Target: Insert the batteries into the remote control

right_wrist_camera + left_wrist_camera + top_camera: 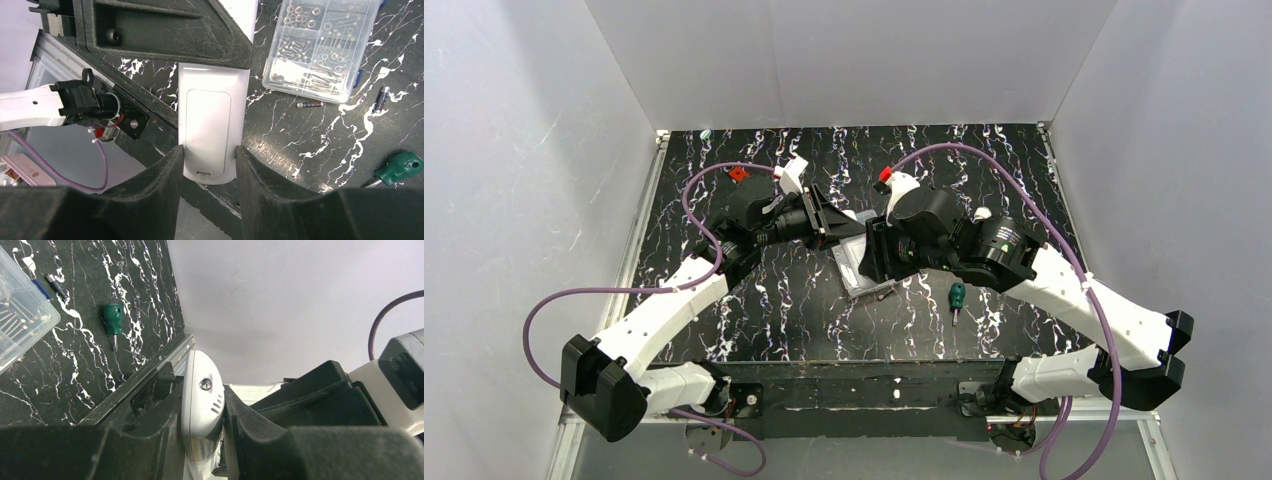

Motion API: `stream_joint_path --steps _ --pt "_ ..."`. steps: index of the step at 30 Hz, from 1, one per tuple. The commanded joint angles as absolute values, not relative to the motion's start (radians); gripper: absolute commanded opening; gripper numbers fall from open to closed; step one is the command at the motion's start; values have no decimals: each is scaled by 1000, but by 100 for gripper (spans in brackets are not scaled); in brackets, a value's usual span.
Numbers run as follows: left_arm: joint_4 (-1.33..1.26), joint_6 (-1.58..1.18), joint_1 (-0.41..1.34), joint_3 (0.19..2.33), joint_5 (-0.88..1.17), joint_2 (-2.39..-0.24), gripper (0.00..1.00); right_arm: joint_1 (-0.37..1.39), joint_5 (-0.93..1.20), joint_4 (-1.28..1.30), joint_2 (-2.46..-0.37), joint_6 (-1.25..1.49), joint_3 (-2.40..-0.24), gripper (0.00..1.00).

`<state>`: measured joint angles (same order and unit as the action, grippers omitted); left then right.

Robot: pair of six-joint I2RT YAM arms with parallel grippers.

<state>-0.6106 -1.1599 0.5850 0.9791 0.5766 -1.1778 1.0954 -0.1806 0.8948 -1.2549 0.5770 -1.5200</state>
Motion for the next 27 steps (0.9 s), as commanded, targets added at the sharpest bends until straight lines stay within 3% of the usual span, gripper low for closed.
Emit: stream_joint_path --steps 1,27 --pt "-649 -1153 589 1014 620 -1161 0 1104 -226 929 -1256 557 -1571 46" --pt "-599 -1109 589 1018 614 -1168 0 1106 -155 894 -1200 502 -1555 40"
